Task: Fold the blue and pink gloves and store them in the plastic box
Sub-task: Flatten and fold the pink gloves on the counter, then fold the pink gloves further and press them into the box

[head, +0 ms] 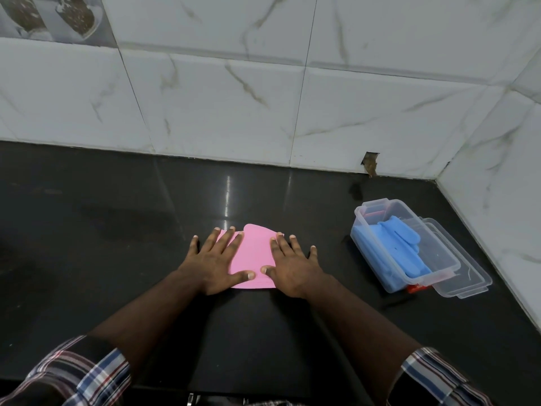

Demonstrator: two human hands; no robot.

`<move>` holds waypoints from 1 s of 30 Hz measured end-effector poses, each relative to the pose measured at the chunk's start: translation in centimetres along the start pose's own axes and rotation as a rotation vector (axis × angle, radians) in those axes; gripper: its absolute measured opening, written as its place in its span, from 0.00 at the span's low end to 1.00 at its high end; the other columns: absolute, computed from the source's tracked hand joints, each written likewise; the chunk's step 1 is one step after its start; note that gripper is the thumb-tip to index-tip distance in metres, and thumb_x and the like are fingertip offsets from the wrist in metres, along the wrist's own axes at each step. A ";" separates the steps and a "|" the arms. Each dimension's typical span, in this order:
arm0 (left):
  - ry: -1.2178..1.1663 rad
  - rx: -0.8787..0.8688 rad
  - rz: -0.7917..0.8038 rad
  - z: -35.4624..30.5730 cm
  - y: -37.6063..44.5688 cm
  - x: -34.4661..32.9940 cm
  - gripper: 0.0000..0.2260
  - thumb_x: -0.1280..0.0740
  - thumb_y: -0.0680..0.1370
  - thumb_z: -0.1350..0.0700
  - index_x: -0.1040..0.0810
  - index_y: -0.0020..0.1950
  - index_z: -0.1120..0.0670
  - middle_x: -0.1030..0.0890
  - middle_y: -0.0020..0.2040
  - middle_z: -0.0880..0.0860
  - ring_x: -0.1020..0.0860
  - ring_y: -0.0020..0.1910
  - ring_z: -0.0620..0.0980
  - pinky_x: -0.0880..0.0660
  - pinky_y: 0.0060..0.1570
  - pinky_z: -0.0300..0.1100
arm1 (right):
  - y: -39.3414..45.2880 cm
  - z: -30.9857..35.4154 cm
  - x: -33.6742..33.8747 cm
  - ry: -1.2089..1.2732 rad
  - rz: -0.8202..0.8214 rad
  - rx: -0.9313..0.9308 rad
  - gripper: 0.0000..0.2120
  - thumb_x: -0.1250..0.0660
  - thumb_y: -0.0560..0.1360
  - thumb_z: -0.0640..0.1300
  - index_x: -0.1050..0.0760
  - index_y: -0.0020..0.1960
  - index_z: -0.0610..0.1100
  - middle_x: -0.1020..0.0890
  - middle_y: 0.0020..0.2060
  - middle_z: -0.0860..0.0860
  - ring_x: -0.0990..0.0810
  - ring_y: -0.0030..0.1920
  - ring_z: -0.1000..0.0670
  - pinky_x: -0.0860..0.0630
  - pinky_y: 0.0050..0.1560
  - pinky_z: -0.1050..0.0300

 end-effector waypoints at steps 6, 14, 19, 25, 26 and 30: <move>-0.008 0.056 -0.080 -1.7 -0.7 2.9 0.49 0.62 0.66 0.19 0.62 0.81 0.44 0.63 0.82 0.48 0.64 0.80 0.54 0.62 0.74 0.68 | -1.4 -0.7 1.3 0.064 -0.123 0.036 0.33 0.48 0.83 0.58 0.58 0.81 0.47 0.58 0.80 0.51 0.60 0.80 0.47 0.55 0.75 0.33; -0.235 -0.120 -0.483 -11.5 0.1 6.2 0.30 0.37 0.79 0.44 0.36 0.79 0.54 0.32 0.77 0.53 0.38 0.77 0.55 0.42 0.76 0.54 | -3.8 -4.5 4.0 0.094 -0.298 0.025 0.32 0.42 0.81 0.49 0.50 0.80 0.45 0.49 0.80 0.48 0.53 0.80 0.47 0.50 0.77 0.40; -0.570 -0.155 -0.432 -17.6 1.4 7.0 0.26 0.35 0.79 0.53 0.33 0.76 0.57 0.27 0.73 0.55 0.30 0.72 0.53 0.34 0.71 0.47 | -5.5 -8.7 5.9 0.176 -0.434 0.033 0.28 0.42 0.79 0.43 0.42 0.78 0.45 0.40 0.78 0.48 0.45 0.79 0.48 0.45 0.77 0.45; -0.710 -0.125 -0.286 -23.2 2.9 7.7 0.28 0.35 0.81 0.49 0.36 0.78 0.57 0.27 0.72 0.56 0.29 0.71 0.52 0.35 0.69 0.42 | -8.0 -17.7 8.8 0.328 -0.578 -0.187 0.22 0.39 0.78 0.43 0.33 0.72 0.45 0.26 0.69 0.46 0.27 0.67 0.42 0.31 0.67 0.46; -0.723 -0.126 -0.274 -24.0 3.0 7.9 0.27 0.35 0.81 0.50 0.35 0.78 0.56 0.26 0.72 0.55 0.28 0.70 0.51 0.34 0.67 0.41 | -8.3 -19.2 9.1 0.335 -0.579 -0.235 0.22 0.39 0.78 0.43 0.33 0.72 0.45 0.26 0.68 0.45 0.26 0.67 0.42 0.30 0.67 0.45; -0.842 -0.110 -0.255 -26.4 3.3 8.2 0.18 0.35 0.81 0.53 0.27 0.71 0.53 0.22 0.61 0.44 0.24 0.62 0.46 0.35 0.54 0.34 | -9.4 -23.8 9.9 0.306 -0.530 -0.376 0.23 0.37 0.78 0.43 0.33 0.72 0.42 0.27 0.69 0.44 0.27 0.68 0.43 0.29 0.66 0.45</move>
Point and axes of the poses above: each hand's wrist, its own y-axis towards the middle knuckle, its own x-axis out of the back of the hand, z = x × y, the point moved 4 cm from there along y, towards the middle knuckle
